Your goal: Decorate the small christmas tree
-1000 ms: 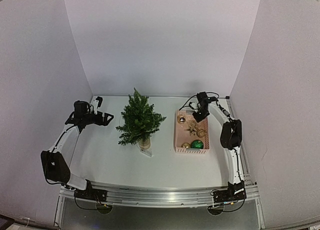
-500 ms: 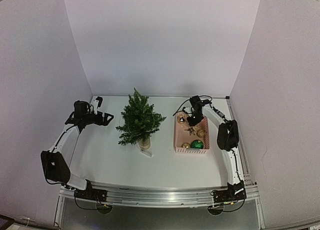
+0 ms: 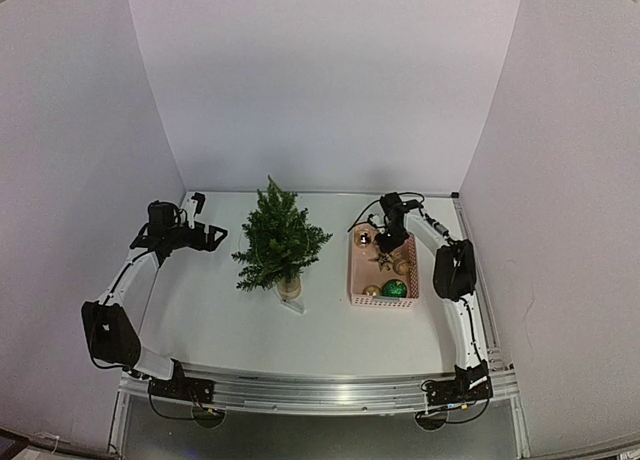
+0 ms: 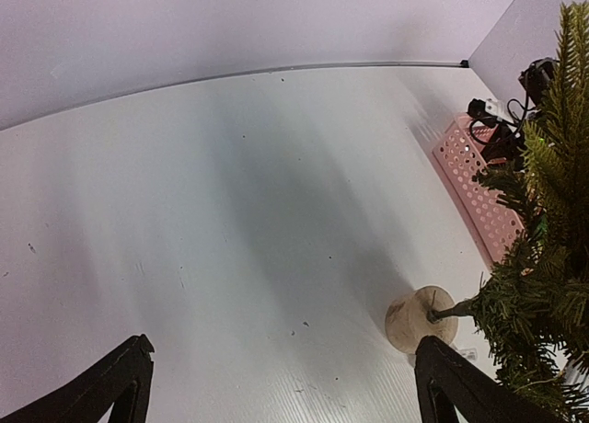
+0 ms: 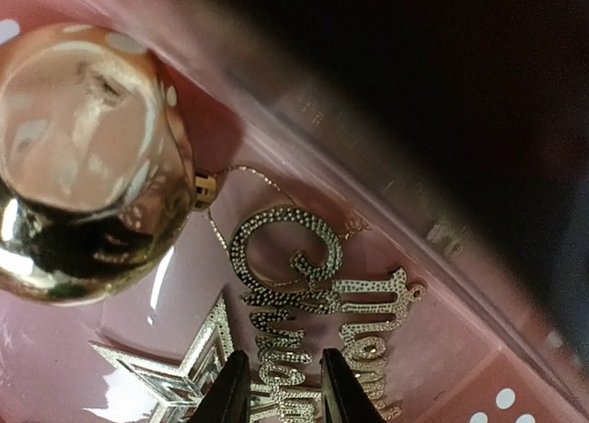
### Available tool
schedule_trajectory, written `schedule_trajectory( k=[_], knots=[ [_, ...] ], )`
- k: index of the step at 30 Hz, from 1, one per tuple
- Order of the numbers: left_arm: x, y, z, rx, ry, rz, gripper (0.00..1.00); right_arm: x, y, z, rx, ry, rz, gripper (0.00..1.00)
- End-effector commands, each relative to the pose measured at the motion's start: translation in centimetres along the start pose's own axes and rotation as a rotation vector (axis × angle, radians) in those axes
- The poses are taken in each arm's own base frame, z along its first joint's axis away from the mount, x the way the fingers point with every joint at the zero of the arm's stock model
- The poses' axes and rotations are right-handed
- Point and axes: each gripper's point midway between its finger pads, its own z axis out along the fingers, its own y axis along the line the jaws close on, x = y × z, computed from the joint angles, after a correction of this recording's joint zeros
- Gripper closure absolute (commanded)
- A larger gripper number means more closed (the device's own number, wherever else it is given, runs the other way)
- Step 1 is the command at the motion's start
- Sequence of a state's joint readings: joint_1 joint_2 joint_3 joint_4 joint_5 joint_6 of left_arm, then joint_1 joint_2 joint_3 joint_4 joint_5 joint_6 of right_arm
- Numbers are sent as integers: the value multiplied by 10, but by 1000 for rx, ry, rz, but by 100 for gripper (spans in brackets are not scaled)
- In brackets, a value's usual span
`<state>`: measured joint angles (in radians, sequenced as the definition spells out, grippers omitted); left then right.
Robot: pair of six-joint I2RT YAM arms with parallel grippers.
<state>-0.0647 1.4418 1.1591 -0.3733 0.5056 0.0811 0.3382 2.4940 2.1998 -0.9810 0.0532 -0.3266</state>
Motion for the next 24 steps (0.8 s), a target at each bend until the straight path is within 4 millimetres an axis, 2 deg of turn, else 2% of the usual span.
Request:
schedule_trajectory(
  k=[1, 7, 14, 18, 21, 24],
  knots=[
    [-27, -4, -6, 13, -70, 52, 1, 0, -1, 11, 2, 17, 9, 74],
    [-27, -4, -7, 10, -70, 52, 1, 7, 0, 23, -6, 43, 7, 74],
    [-28, -5, -7, 11, -71, 53, 1, 13, 3, 26, -18, 59, 19, 75],
    [-27, -5, -8, 11, -71, 52, 2, 6, 0, 3, 2, 12, 47, 75],
    [-26, -5, -7, 15, -72, 50, 2, -8, -2, -13, 14, -73, 70, 75],
    [-28, -5, -6, 20, -82, 50, 2, -17, -3, -19, 24, -123, 86, 75]
  ],
)
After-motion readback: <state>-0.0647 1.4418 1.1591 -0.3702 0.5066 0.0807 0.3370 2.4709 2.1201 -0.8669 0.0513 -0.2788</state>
